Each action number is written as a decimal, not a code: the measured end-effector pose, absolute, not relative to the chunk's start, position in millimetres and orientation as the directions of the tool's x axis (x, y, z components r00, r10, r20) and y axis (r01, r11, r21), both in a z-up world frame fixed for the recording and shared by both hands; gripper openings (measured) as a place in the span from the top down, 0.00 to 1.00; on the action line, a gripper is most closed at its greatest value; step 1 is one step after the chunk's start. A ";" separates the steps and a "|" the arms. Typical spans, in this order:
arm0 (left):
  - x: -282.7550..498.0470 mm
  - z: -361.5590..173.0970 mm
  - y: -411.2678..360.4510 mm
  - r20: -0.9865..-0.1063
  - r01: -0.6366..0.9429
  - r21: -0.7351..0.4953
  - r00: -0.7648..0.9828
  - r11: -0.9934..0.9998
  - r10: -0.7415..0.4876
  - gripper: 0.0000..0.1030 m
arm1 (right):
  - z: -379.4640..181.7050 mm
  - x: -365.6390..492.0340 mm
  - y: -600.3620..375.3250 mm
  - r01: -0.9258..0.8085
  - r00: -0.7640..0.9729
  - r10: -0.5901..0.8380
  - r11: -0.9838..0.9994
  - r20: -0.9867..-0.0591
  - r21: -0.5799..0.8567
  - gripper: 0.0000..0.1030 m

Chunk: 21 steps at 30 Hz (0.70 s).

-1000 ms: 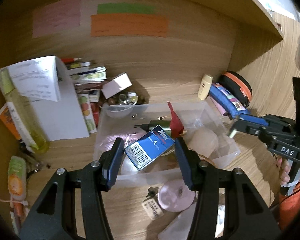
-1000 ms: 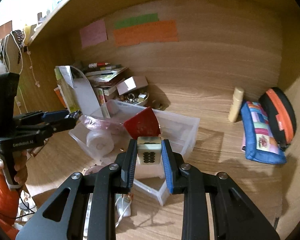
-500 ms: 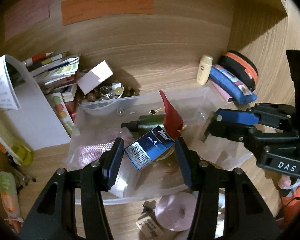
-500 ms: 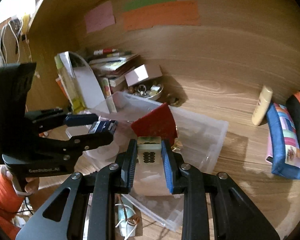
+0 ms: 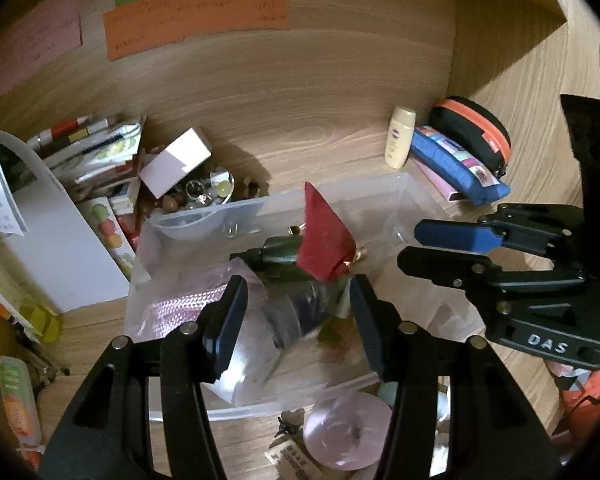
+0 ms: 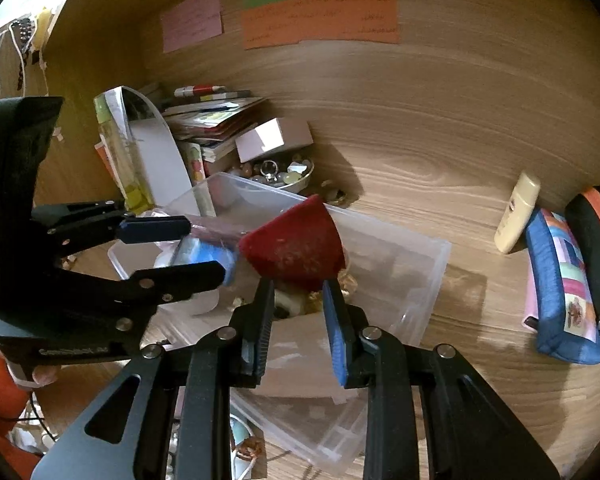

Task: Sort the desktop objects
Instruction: 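Carry the blue card pack and green tag over the clear box, then open both grippers to drop the card pack and tag into the box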

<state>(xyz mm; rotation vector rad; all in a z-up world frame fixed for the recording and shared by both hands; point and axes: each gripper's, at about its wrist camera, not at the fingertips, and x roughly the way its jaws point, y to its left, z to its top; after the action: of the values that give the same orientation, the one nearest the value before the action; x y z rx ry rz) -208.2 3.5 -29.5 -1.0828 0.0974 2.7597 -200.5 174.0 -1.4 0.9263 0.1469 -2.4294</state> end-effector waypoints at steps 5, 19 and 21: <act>-191.0 -14.8 6.0 -0.647 -0.174 0.020 -0.753 -0.985 0.120 0.35 | 9.3 -193.5 178.3 0.505 -0.637 -0.442 -0.858 -0.631 0.091 0.66; -149.7 -3.9 -19.2 -0.631 -0.091 0.004 -0.773 -0.996 0.068 0.10 | 23.6 -140.6 192.4 0.479 -0.679 -0.420 -0.875 -0.602 0.070 0.33; -143.6 -7.3 -27.2 -0.642 -0.075 -0.012 -0.764 -0.997 0.065 0.09 | 22.7 -132.7 195.6 0.466 -0.687 -0.408 -0.882 -0.602 0.066 0.33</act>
<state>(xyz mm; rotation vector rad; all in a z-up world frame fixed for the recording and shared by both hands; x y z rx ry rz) -143.6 -27.2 -7.3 -1.0486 0.0217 2.8822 -132.7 195.6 22.7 0.8658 0.1270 -2.5125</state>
